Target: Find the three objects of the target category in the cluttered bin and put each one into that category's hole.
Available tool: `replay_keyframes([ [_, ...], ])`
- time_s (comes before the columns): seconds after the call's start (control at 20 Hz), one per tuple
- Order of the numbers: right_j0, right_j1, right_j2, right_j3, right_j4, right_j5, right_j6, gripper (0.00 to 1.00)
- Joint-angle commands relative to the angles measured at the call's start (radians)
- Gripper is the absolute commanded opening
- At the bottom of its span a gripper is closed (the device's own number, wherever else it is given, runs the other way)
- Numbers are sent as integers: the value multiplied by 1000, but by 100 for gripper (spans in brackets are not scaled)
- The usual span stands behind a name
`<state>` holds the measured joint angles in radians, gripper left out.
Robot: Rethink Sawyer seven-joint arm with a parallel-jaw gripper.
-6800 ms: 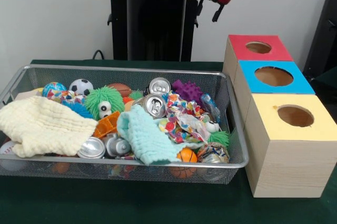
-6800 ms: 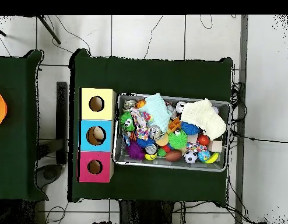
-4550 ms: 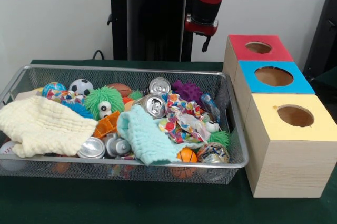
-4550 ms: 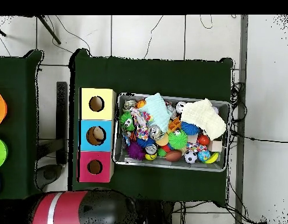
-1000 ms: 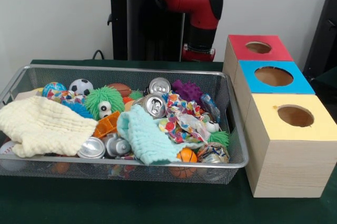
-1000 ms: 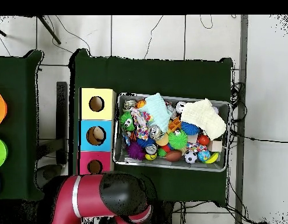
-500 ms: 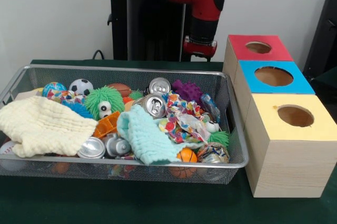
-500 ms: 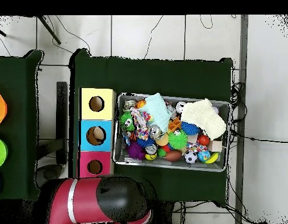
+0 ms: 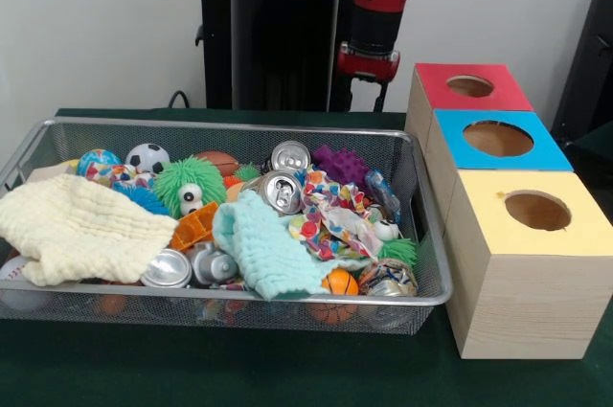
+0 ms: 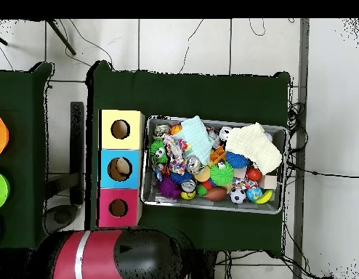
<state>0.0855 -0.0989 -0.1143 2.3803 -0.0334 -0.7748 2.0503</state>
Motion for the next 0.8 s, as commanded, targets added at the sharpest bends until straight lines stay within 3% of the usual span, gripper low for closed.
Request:
replay_keyframes([
  [0.05, -33, -54, 57, 114, -46, 67, 218, 100],
  [0.1, -39, -45, 57, 111, -53, 66, 218, 100],
  [0.4, -25, -152, 50, 200, -35, 97, 213, 100],
  [0.8, -34, -172, 27, 236, -53, 87, 208, 100],
])
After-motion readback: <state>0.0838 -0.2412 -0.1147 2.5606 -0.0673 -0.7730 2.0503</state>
